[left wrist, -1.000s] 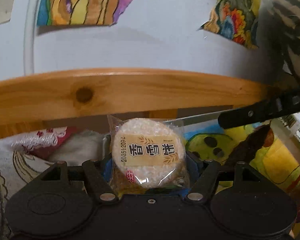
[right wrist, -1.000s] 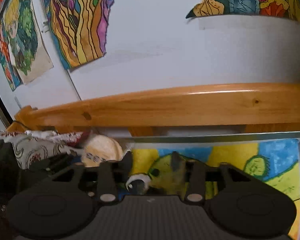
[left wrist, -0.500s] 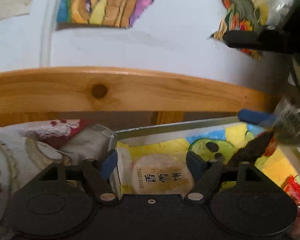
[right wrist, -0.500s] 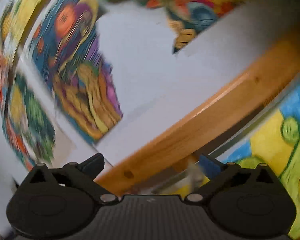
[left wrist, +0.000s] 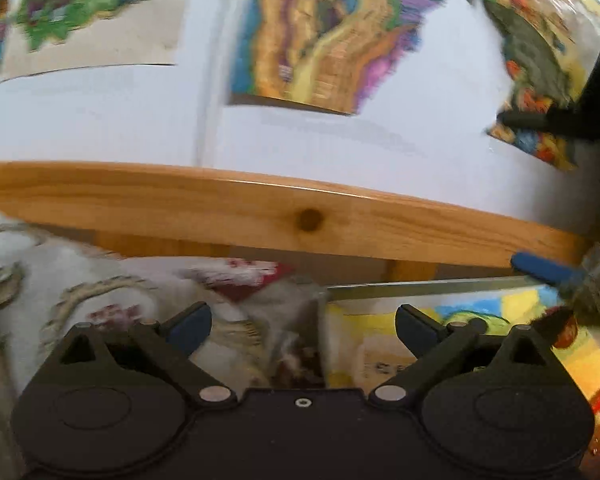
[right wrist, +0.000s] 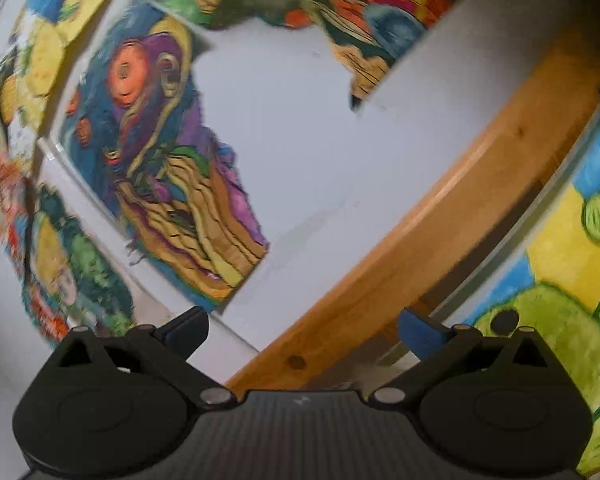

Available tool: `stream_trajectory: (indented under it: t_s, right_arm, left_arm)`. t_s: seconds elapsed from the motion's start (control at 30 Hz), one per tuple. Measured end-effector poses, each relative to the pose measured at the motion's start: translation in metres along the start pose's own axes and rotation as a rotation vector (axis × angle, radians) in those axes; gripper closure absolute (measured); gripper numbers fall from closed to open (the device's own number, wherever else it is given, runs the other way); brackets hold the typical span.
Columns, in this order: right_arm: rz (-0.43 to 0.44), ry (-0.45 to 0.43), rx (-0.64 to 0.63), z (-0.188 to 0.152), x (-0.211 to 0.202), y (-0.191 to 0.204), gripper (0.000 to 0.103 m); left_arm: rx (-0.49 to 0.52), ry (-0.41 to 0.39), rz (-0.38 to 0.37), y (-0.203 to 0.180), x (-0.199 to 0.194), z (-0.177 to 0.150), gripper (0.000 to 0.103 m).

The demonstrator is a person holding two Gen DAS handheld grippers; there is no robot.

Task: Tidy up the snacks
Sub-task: 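Lower rice cake into tray with left tool while right tool releases its packet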

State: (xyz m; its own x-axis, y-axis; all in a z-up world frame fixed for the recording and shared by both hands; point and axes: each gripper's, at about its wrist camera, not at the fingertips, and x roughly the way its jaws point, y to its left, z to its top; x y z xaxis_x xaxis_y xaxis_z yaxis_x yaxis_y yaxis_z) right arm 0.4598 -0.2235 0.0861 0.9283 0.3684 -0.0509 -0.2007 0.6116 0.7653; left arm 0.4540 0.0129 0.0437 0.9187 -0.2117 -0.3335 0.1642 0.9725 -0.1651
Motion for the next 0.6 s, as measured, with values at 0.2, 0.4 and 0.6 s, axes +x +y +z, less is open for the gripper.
stream_trajectory:
  t_s: [0.2, 0.4, 0.6]
  right_arm:
    - [0.033, -0.066, -0.128, -0.020, 0.018, 0.016, 0.000]
    - [0.107, -0.097, -0.193, -0.011, 0.024, 0.006, 0.000]
    - [0.311, -0.033, -0.192, -0.009, 0.020, -0.004, 0.000]
  left_arm:
    - [0.003, -0.059, 0.040, 0.003, -0.017, -0.008, 0.004]
    - [-0.018, -0.122, 0.053, 0.008, -0.033, -0.020, 0.003]
    - [-0.088, -0.197, 0.124, 0.014, -0.065, -0.040, 0.001]
